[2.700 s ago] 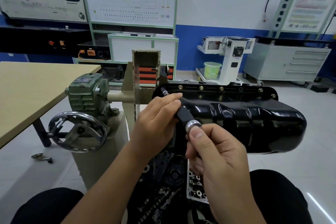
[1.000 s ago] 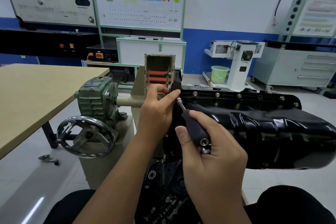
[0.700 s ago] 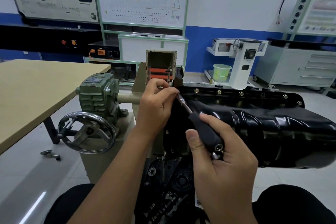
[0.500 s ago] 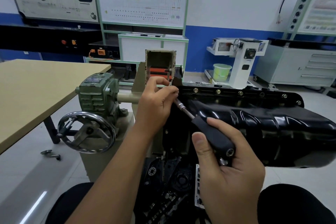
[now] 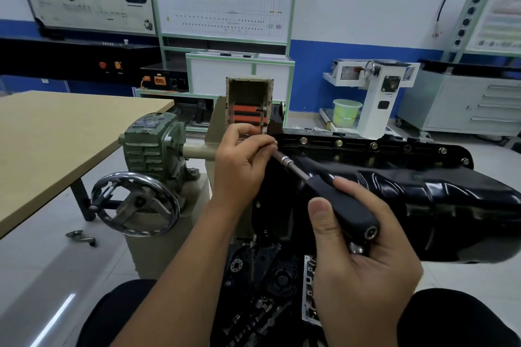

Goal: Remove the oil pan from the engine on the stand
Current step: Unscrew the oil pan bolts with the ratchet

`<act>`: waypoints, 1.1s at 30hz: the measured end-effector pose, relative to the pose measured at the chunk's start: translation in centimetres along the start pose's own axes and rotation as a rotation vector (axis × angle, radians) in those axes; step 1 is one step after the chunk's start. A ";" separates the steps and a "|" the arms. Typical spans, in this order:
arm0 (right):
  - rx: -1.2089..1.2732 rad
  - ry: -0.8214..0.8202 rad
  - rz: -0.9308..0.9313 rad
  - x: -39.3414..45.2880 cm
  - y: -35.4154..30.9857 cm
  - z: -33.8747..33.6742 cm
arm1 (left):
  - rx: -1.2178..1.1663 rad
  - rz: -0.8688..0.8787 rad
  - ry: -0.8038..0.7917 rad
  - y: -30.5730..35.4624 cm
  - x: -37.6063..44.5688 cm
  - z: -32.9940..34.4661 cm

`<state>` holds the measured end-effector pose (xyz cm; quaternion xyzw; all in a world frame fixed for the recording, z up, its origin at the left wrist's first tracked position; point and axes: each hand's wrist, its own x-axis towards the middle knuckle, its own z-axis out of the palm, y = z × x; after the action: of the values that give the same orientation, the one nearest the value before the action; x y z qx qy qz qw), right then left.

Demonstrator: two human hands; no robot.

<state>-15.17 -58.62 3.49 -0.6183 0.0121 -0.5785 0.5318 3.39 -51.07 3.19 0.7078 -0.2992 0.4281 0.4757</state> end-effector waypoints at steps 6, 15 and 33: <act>-0.080 -0.081 -0.055 1.3 1.6 0.8 | -0.108 -0.150 -0.019 0.6 -0.6 0.0; -0.118 -0.103 -0.070 0.1 2.0 0.4 | -0.053 -0.120 0.016 0.5 -0.9 0.1; -0.422 -0.370 -0.162 2.2 -0.3 2.2 | -0.115 0.182 -0.121 2.0 -1.0 -0.5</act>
<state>-13.00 -58.41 5.73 -0.8091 -0.0144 -0.4814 0.3367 1.09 -51.36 3.19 0.6737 -0.4145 0.4081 0.4557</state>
